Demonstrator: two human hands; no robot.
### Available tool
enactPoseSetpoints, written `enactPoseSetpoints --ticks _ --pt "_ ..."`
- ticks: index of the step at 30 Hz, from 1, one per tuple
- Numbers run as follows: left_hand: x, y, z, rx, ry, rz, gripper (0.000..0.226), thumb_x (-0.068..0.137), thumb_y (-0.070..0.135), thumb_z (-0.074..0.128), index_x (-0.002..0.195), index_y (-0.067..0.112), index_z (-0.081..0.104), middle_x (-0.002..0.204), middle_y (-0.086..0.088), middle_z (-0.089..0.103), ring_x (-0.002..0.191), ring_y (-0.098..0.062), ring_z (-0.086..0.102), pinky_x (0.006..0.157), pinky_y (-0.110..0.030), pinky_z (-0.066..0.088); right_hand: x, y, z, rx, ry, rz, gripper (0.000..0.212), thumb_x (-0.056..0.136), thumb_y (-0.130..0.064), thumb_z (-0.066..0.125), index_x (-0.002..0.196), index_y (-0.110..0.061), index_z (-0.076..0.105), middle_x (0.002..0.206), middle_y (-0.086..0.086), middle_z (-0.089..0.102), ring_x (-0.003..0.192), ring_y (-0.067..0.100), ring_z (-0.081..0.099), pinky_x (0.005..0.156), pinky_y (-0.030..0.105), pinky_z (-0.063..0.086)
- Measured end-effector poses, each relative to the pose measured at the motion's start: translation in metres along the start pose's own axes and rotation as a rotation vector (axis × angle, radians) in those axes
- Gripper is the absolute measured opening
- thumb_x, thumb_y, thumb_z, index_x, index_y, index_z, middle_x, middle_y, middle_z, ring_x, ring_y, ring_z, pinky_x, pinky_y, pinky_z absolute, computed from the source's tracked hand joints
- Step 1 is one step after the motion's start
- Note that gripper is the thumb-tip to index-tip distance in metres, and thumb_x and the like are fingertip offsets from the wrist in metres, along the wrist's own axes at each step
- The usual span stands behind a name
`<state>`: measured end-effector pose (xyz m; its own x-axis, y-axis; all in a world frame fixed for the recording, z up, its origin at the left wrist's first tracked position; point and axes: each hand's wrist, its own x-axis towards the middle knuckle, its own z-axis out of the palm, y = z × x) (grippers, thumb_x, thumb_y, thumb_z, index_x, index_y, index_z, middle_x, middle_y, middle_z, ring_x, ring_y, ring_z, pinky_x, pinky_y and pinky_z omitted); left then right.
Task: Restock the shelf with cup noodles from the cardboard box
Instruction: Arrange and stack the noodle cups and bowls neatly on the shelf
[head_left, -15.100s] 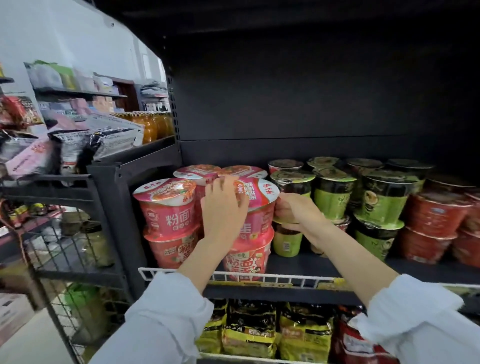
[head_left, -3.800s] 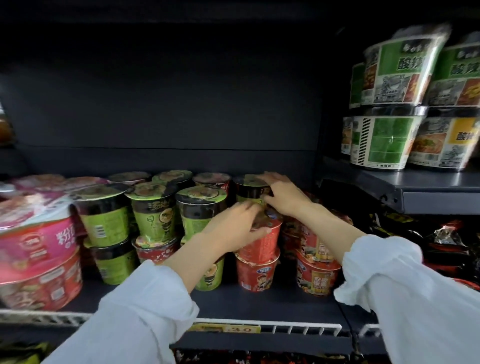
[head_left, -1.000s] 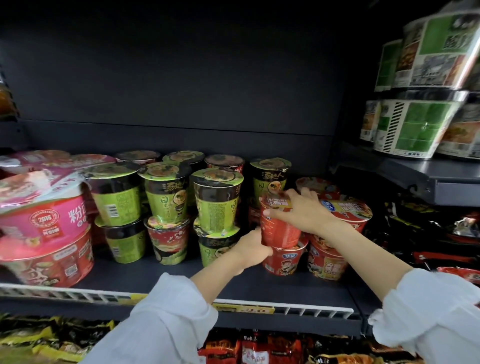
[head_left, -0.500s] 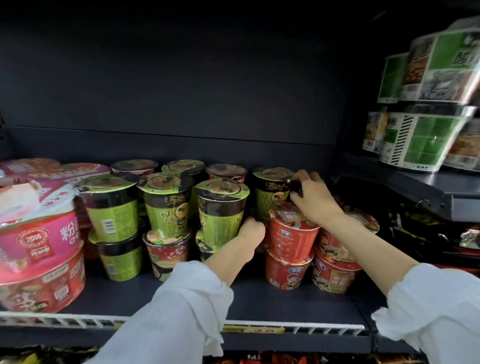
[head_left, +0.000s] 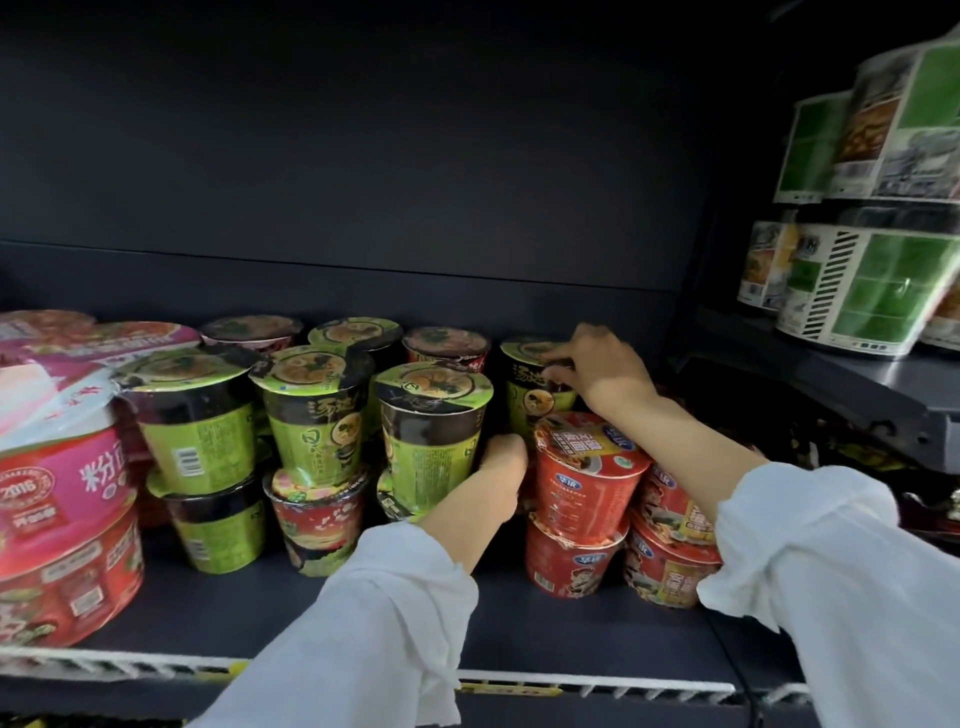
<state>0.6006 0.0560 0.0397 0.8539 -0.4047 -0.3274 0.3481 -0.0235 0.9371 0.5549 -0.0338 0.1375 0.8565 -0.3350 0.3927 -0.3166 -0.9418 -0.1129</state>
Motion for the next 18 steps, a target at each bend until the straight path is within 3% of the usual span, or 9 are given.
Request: enactPoseSetpoints --ticks 3,6,10,14,16,18 --pt "0.0 -0.004 0.0 -0.046 -0.002 -0.001 0.033 0.098 0.018 0.032 0.105 0.006 0.061 0.112 -0.017 0.064 0.099 -0.028 0.062 0.089 -0.035 0.049 -0.003 -0.004 0.0 0.016 0.019 0.01 0.034 0.092 -0.035 0.055 0.124 -0.023 0.062 0.121 0.008 0.051 0.119 0.025 0.046 0.098 0.039 0.041" --pt "0.002 -0.006 -0.003 -0.08 -0.021 -0.002 0.031 0.099 0.015 0.031 0.082 0.011 0.057 0.084 -0.01 0.061 0.069 -0.019 0.054 0.063 -0.025 0.045 -0.004 -0.001 -0.003 0.031 -0.013 0.032 0.035 0.093 -0.031 0.055 0.126 -0.021 0.06 0.125 0.009 0.051 0.119 0.027 0.048 0.099 0.04 0.042" --pt "0.003 -0.007 -0.004 -0.126 -0.007 0.018 0.031 0.1 0.016 0.03 0.08 0.014 0.055 0.083 -0.007 0.059 0.067 -0.016 0.052 0.061 -0.024 0.043 -0.001 0.007 -0.01 0.064 -0.108 0.052 0.036 0.095 -0.021 0.053 0.131 -0.021 0.056 0.134 0.01 0.051 0.119 0.029 0.053 0.097 0.035 0.044" --pt "-0.004 -0.003 -0.005 -0.076 -0.018 0.019 0.035 0.1 0.01 0.029 0.07 0.012 0.048 0.066 -0.005 0.049 0.055 -0.015 0.042 0.053 -0.023 0.037 -0.003 0.011 -0.008 0.113 -0.117 0.076 0.037 0.096 -0.019 0.052 0.132 -0.023 0.055 0.134 0.007 0.054 0.116 0.027 0.055 0.096 0.035 0.046" --pt "-0.014 0.001 -0.006 -0.051 -0.044 0.021 0.032 0.099 0.012 0.031 0.073 0.01 0.049 0.068 -0.006 0.05 0.058 -0.016 0.044 0.055 -0.024 0.038 -0.006 0.01 -0.006 0.134 -0.126 0.081 0.038 0.096 -0.021 0.052 0.134 -0.024 0.052 0.135 0.008 0.052 0.118 0.027 0.054 0.097 0.036 0.046" --pt "-0.02 0.002 -0.006 0.018 -0.084 0.036 0.026 0.099 0.02 0.034 0.093 0.008 0.057 0.087 -0.009 0.06 0.077 -0.02 0.056 0.069 -0.026 0.047 -0.015 0.01 -0.005 0.16 -0.09 0.048 0.043 0.095 -0.023 0.053 0.138 -0.021 0.048 0.137 0.009 0.046 0.122 0.027 0.049 0.099 0.039 0.045"
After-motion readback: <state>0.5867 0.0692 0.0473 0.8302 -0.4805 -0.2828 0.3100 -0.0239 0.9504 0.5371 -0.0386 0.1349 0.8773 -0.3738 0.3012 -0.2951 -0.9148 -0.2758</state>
